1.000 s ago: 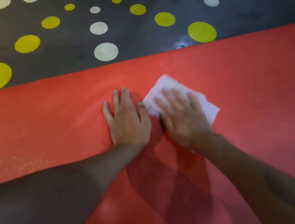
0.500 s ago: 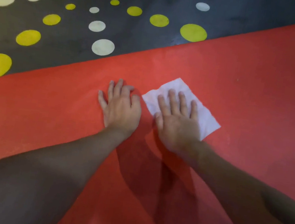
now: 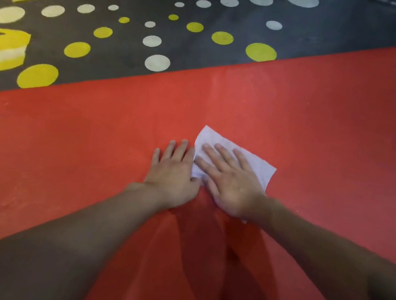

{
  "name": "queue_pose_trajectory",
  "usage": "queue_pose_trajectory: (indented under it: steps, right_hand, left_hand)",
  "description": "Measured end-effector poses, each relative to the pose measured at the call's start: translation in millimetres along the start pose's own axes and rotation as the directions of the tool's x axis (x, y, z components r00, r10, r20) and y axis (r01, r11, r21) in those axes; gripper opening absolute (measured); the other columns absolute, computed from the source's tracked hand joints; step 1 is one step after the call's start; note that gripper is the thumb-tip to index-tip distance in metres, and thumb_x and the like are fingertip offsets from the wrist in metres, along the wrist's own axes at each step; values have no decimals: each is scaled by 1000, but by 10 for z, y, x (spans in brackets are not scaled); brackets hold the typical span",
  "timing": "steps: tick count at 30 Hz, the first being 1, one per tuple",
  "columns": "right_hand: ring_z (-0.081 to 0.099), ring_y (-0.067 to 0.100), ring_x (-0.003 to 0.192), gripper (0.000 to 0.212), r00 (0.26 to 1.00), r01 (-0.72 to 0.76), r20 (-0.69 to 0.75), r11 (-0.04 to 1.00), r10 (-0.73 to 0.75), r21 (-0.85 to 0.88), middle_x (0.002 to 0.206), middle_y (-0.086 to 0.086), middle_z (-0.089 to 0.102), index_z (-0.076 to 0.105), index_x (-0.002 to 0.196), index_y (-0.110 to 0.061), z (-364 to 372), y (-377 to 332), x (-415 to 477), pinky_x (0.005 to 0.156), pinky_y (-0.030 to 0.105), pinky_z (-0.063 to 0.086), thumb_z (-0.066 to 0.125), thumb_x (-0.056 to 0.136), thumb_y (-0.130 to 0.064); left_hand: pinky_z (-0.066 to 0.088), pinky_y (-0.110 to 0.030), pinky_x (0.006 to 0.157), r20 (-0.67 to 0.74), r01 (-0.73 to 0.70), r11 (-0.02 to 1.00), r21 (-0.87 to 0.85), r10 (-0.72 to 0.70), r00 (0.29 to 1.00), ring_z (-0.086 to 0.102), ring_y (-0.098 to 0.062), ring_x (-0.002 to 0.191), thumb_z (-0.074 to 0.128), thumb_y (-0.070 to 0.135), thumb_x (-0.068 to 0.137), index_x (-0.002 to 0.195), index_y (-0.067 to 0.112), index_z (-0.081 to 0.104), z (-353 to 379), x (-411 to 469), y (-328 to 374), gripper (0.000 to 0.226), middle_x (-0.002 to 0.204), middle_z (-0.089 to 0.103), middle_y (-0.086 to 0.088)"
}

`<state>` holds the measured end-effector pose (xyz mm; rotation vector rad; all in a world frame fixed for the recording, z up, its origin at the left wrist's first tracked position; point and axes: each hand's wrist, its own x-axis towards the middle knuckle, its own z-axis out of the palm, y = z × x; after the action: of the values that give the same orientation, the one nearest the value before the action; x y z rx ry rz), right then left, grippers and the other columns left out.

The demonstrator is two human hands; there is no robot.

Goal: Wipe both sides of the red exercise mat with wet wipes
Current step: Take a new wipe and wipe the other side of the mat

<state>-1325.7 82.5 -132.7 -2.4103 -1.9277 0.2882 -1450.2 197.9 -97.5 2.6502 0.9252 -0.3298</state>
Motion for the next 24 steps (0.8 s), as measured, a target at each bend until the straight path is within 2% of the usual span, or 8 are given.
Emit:
queue_pose_trajectory:
  steps: [5, 7, 10, 12, 15, 20, 22, 24]
  right_hand:
    - [-9, 23, 152, 57, 907, -421, -1, 907, 421, 12, 166, -1, -7, 2, 157, -33, -45, 149, 79, 120, 52, -7, 9, 102, -46]
    - [-5, 27, 152, 64, 962, -273, 4, 962, 273, -16, 166, 3, -3, 3, 158, -28, 73, -223, -98, 119, 54, -6, 1, 97, -48]
    - [26, 27, 148, 62, 999, 46, 30, 997, -44, -68, 161, 3, 28, 32, 153, -25, 85, -110, -378, 118, 54, 19, 17, 97, -46]
    - [20, 24, 150, 58, 995, -102, -26, 992, 101, -74, 164, 0, 21, 27, 155, -32, -12, 284, -353, 119, 52, 14, 15, 99, -47]
    - [-7, 22, 152, 57, 907, -421, -15, 907, 421, 2, 166, -2, -5, 5, 157, -33, 27, 202, -375, 121, 50, -5, 8, 102, -47]
    - [15, 24, 151, 61, 998, 14, 56, 999, -12, -32, 164, 0, 17, 26, 155, -33, 88, 24, -774, 121, 52, 9, 12, 97, -50]
    - [11, 22, 152, 65, 987, -160, 20, 987, 160, -20, 165, -3, 13, 21, 155, -35, 21, 355, -789, 121, 48, 5, 6, 95, -53]
    - [0, 20, 153, 70, 914, -405, -14, 914, 405, -11, 166, -4, 3, 11, 157, -34, 65, 351, -797, 121, 47, -3, -3, 92, -54]
  left_hand:
    - [3, -54, 121, 189, -48, 996, 79, 33, 981, -12, -26, 151, 59, 70, 78, 157, 16, -1, -6, -286, 16, 113, 164, -15, -2]
    - [4, -55, 121, 214, -57, 996, 66, 42, 976, -12, -27, 151, 68, 69, 72, 157, 16, -2, -39, -274, 17, 122, 164, -16, -3]
    - [3, -54, 121, 267, -76, 993, 85, 51, 962, -15, -27, 150, 75, 68, 66, 157, 17, -8, -68, -282, -5, 132, 163, -19, -3]
    - [3, -53, 120, 307, -83, 990, 117, 43, 951, -17, -27, 150, 76, 68, 65, 156, 16, -10, -88, -275, 4, 136, 162, -22, -3]
    - [1, -56, 120, 324, -61, 986, 158, 6, 946, -21, -29, 149, 78, 65, 65, 155, 13, -15, -81, -275, 61, 139, 160, -27, -4]
    - [15, -58, 118, 279, -61, 973, 223, -4, 960, -8, -34, 150, 76, 59, 72, 156, 9, -6, -78, -357, 147, 127, 163, -16, -8]
    - [24, -58, 113, 233, -76, 960, 268, 12, 972, 4, -38, 148, 75, 56, 75, 155, 7, 3, -55, -416, 206, 118, 163, -4, -10]
    - [24, -58, 112, 217, -62, 962, 266, 3, 976, 5, -38, 147, 75, 51, 78, 155, 7, 4, -20, -453, 252, 114, 162, -2, -10]
